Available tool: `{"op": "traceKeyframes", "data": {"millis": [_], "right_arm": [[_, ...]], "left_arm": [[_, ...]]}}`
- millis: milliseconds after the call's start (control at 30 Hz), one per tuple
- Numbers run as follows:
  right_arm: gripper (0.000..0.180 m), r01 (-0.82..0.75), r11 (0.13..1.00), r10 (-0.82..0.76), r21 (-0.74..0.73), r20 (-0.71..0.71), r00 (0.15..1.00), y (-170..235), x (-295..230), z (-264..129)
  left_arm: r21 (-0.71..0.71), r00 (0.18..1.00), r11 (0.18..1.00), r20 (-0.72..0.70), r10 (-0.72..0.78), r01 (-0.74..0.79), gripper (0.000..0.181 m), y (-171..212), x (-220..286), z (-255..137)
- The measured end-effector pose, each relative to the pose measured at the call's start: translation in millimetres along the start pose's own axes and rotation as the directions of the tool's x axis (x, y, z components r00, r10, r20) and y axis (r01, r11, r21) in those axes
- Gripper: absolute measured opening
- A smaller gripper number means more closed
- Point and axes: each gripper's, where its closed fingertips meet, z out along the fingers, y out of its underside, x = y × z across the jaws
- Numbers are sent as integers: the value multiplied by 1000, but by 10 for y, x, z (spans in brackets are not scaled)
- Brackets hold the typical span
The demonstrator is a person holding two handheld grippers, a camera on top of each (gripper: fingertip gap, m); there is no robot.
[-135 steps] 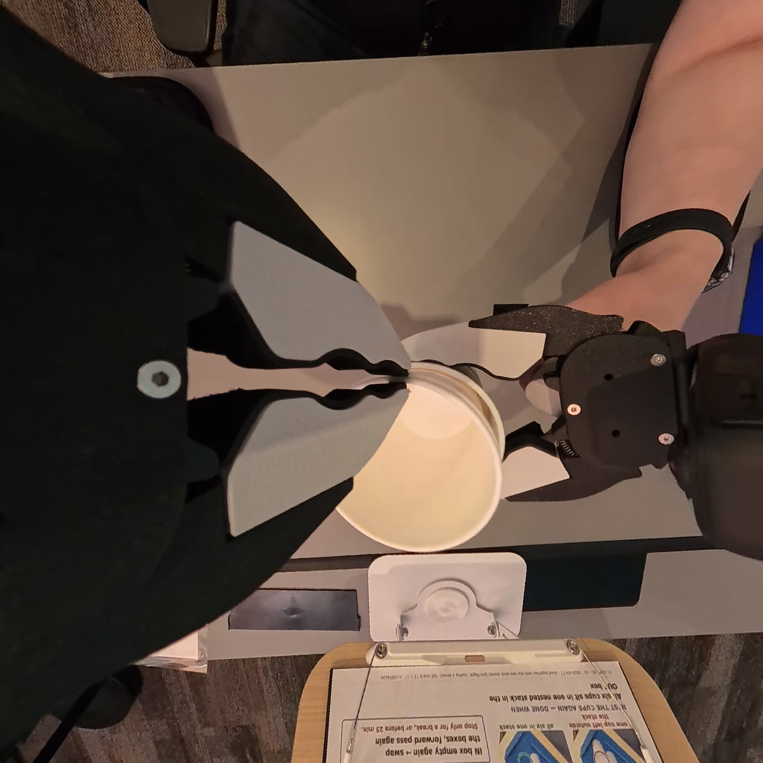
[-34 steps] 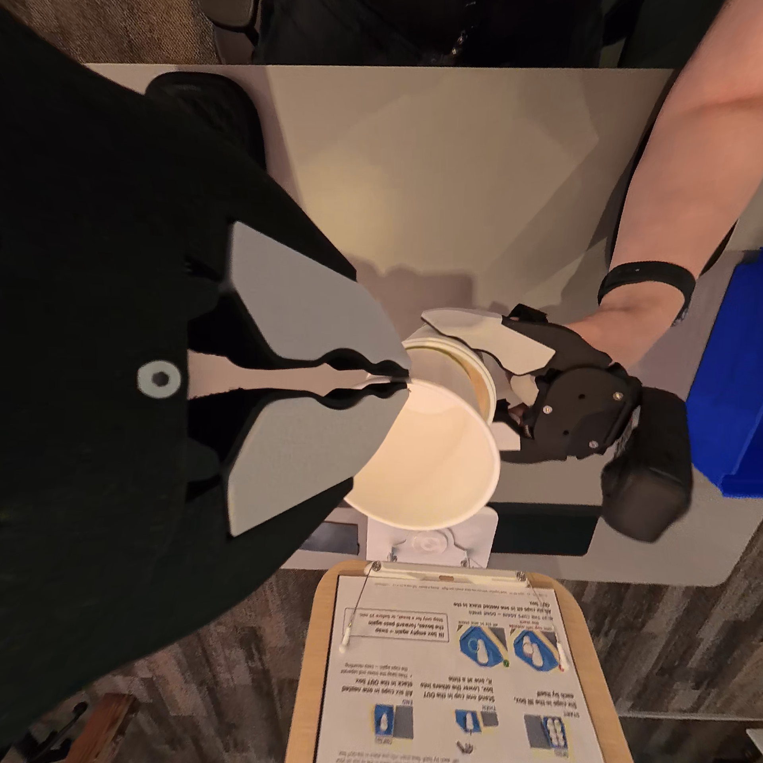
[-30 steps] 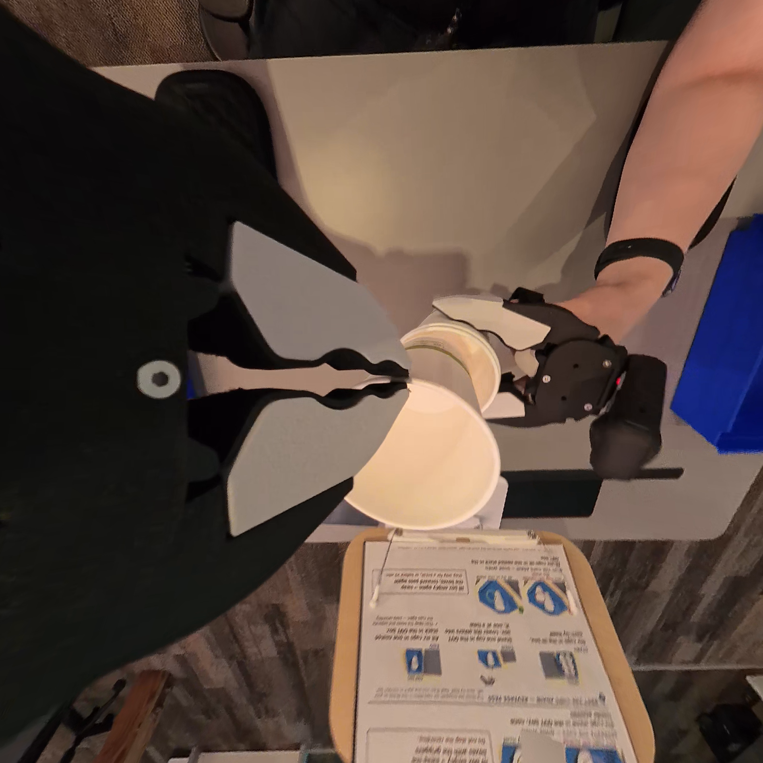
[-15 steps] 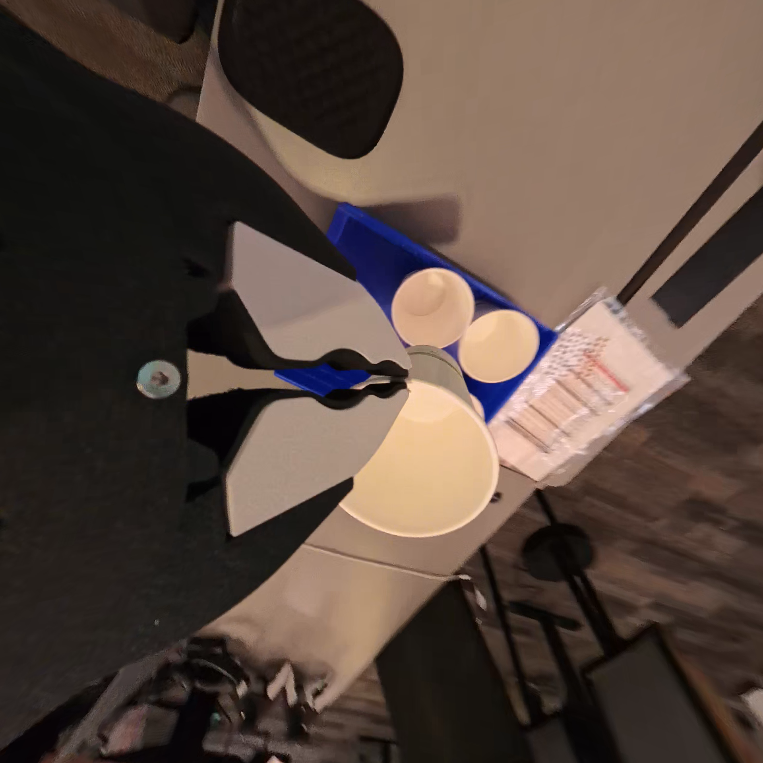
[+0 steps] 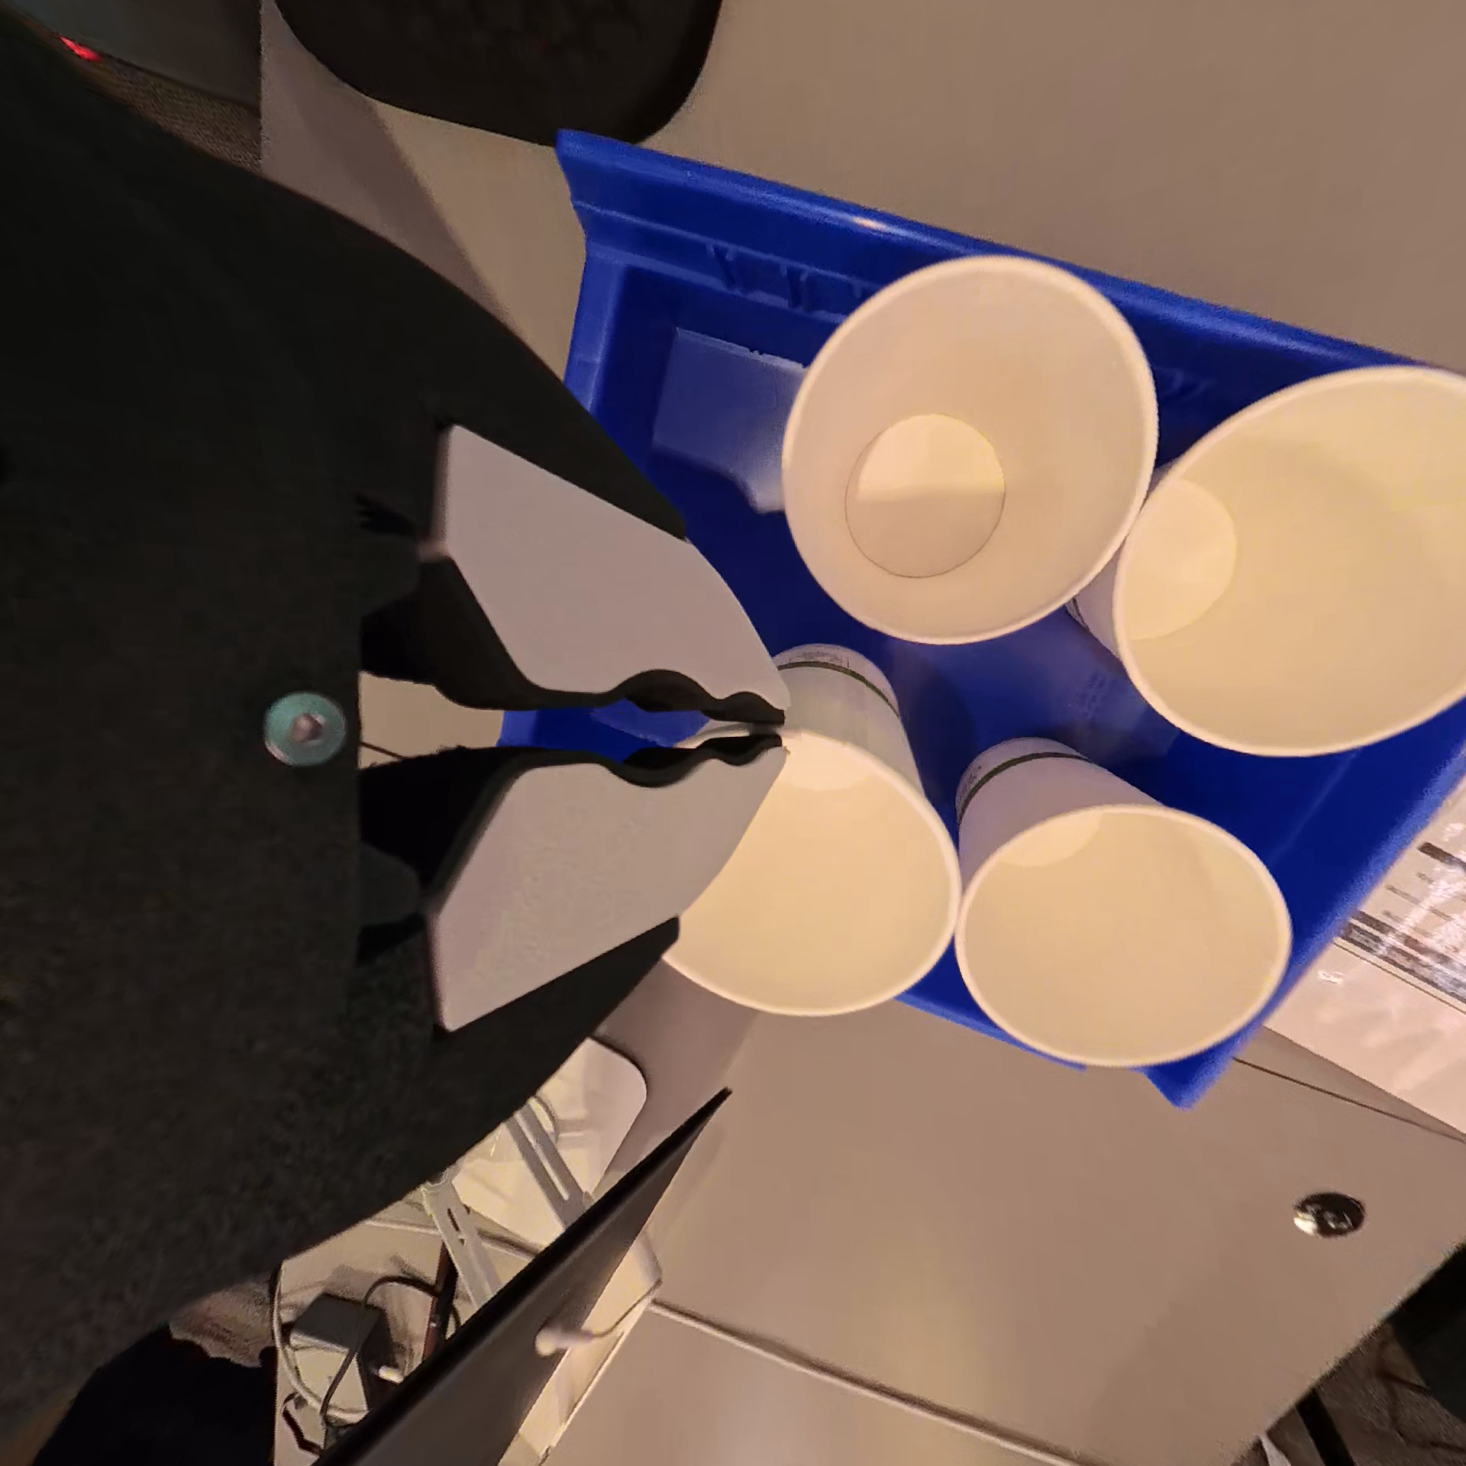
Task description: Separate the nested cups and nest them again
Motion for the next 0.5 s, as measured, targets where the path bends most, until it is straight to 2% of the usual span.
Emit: {"op": "traceKeyframes", "data": {"millis": [167,500], "right_arm": [[3,-5,1000,5,-22,8,1000,42,-21,219],[3,35,999,-35,-34,-1,999,59,-71,354]], "left_arm": [[3,1000,1000,2,0,0,93,-4,-10,-13],[0,1000,1000,0,5,-5,93,-6,3,-4]]}}
